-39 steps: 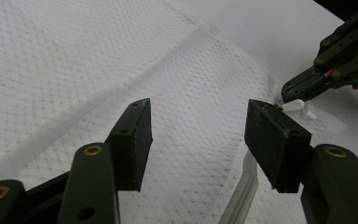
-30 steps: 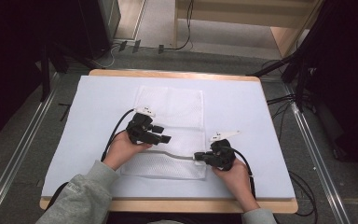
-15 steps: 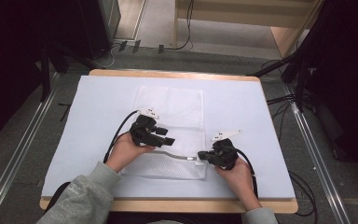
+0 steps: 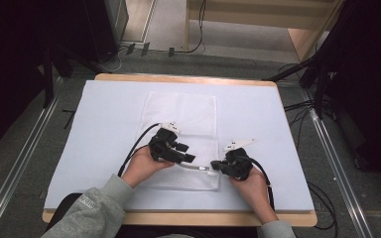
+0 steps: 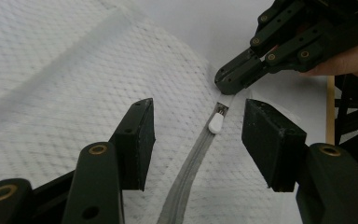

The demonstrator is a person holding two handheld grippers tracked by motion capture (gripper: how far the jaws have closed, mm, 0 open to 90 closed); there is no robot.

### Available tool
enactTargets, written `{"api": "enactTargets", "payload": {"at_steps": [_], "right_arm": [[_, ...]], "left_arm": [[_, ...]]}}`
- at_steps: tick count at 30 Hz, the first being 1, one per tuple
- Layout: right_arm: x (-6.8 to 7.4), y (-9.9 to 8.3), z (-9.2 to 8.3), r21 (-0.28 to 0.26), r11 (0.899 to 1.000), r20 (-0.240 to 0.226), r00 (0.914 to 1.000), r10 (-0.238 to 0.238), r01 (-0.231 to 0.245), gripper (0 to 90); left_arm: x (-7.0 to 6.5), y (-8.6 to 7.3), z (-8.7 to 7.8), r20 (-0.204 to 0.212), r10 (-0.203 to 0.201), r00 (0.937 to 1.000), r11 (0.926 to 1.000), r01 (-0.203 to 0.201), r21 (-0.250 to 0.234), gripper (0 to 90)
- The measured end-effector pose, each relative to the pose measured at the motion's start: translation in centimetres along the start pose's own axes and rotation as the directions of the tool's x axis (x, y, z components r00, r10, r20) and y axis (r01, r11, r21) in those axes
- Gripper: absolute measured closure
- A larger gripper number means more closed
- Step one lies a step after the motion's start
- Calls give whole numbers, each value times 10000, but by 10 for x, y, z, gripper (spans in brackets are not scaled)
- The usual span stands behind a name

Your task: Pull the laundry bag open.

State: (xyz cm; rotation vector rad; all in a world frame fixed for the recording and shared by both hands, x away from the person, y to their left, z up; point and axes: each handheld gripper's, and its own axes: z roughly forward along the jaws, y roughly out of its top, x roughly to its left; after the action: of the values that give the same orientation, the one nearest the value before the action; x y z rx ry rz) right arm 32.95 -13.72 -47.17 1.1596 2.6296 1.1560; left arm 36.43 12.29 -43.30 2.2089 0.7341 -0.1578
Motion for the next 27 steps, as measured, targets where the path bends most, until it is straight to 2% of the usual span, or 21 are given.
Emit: {"api": "enactTargets", "payload": {"at_steps": [3,6,10,12,20,27], "right_arm": [[0,0,0,-28,10000,-4,10000,-28,28,900],[0,-1,0,-40,10000,-12,10000,-16,16,900],[-1,-1,0,-20,10000,-61,10000,-1,0,900],[-1,0,0,-14,10000,-66,10000,21,-21,900],[-1,0,0,-17,10000,-79,10000,18,-18,900],[0,0,0,-29,10000,-67,10000,-8,8,900]], "left_arm": [[-3,-1,6,-159,217,9996,9996,-214,181,496],[-4,-2,12,-91,178,9998,9994,-176,297,546],[-4,-2,21,365,-169,9992,9995,159,269,735],[-5,-1,27,393,-237,9989,9992,223,345,748],[-10,-3,44,192,79,9998,9972,-93,744,759],[-13,-5,49,283,218,9994,9964,-241,815,766]]}}
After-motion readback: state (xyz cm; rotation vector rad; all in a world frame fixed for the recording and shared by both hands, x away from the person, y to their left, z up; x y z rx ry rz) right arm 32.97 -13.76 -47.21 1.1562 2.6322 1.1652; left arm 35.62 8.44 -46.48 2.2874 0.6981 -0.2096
